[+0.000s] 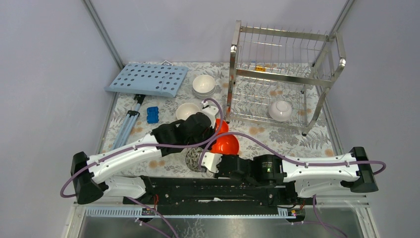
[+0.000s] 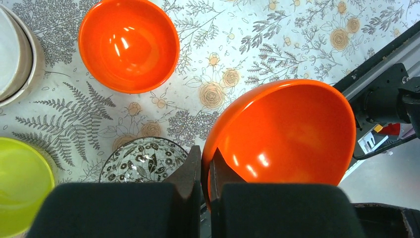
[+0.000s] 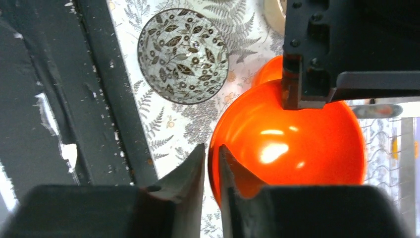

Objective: Unload the bowls from the dish rack
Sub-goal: Place the bowl with the bowl.

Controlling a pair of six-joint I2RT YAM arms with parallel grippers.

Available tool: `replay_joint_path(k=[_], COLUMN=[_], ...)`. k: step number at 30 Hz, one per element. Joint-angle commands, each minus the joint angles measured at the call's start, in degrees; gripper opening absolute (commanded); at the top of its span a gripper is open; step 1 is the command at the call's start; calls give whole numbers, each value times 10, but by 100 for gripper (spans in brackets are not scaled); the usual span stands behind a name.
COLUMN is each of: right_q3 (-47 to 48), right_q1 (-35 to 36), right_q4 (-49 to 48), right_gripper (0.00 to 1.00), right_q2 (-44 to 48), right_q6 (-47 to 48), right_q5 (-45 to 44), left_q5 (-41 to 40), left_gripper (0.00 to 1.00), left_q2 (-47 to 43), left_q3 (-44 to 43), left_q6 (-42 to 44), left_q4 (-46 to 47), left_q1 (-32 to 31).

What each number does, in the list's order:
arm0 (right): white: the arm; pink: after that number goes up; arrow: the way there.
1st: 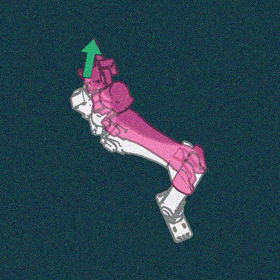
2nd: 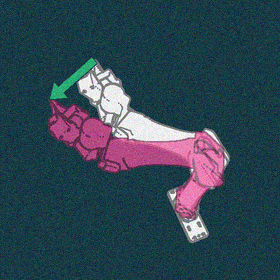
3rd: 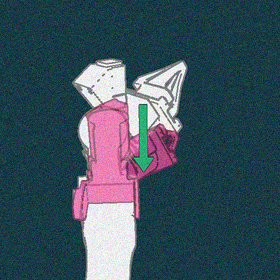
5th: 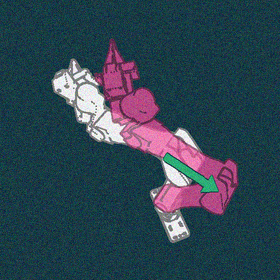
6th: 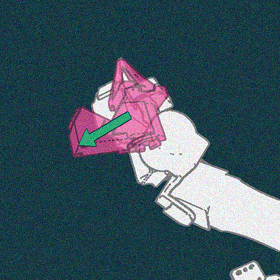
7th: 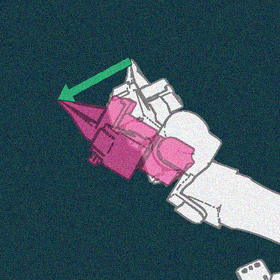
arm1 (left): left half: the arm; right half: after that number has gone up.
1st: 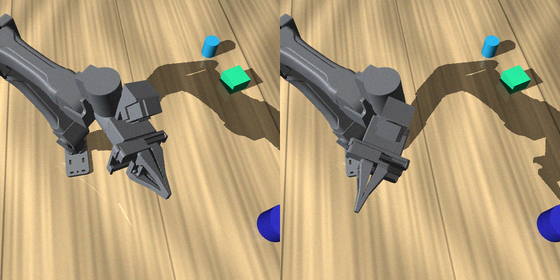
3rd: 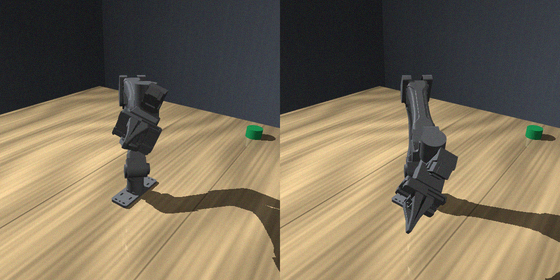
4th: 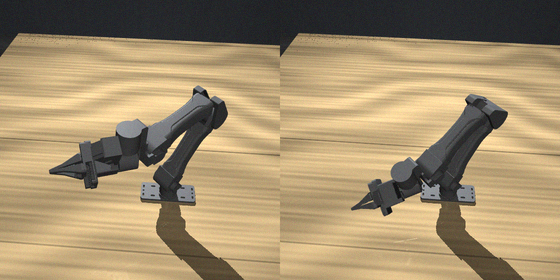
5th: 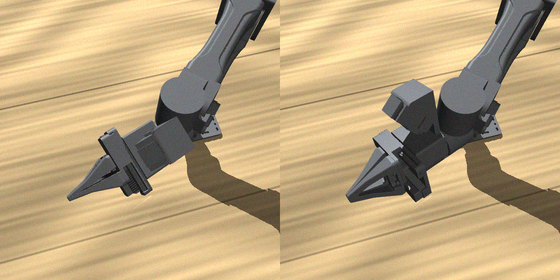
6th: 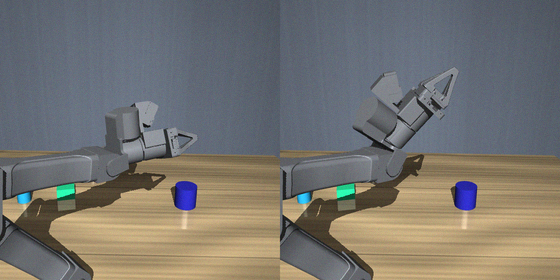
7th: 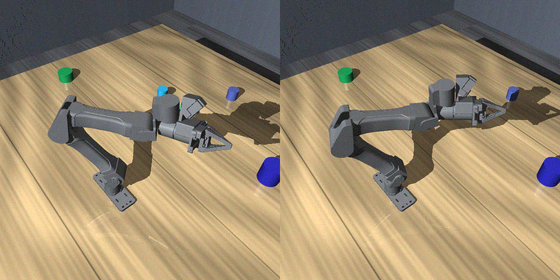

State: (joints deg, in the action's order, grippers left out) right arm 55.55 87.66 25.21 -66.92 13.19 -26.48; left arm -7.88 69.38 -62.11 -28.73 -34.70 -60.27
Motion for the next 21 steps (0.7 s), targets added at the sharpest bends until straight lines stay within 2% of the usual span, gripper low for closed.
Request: replay_joint_path(k=[1,3,5,6,13,21], right_q3=[-4,-7,-9,-10,-56,-112], right_q1=[4,4,5,4,4,4], right_q4=[-32,-43,-48,-50,-58,2], right_gripper=[44,65,77,80,83,83], right_q2=[20,30,39,44,101,152], right_q6=[-34,-71,-109,-132,-307,-502], right_q5=[-45,-70,-100,-117,-236,-338], left_q5=[-38,-41,-24,-17,14,22], left_gripper=[0,0,0,0,0,0], left_q2=[-18,-23,-31,-34,-11,88], left_q3=[7,16,30,41,81,55], left_q6=[-12,-19,-28,-32,-59,-65], left_q4=[30,38,54,64,130,172], left_q1=[4,20,54,71,170,193])
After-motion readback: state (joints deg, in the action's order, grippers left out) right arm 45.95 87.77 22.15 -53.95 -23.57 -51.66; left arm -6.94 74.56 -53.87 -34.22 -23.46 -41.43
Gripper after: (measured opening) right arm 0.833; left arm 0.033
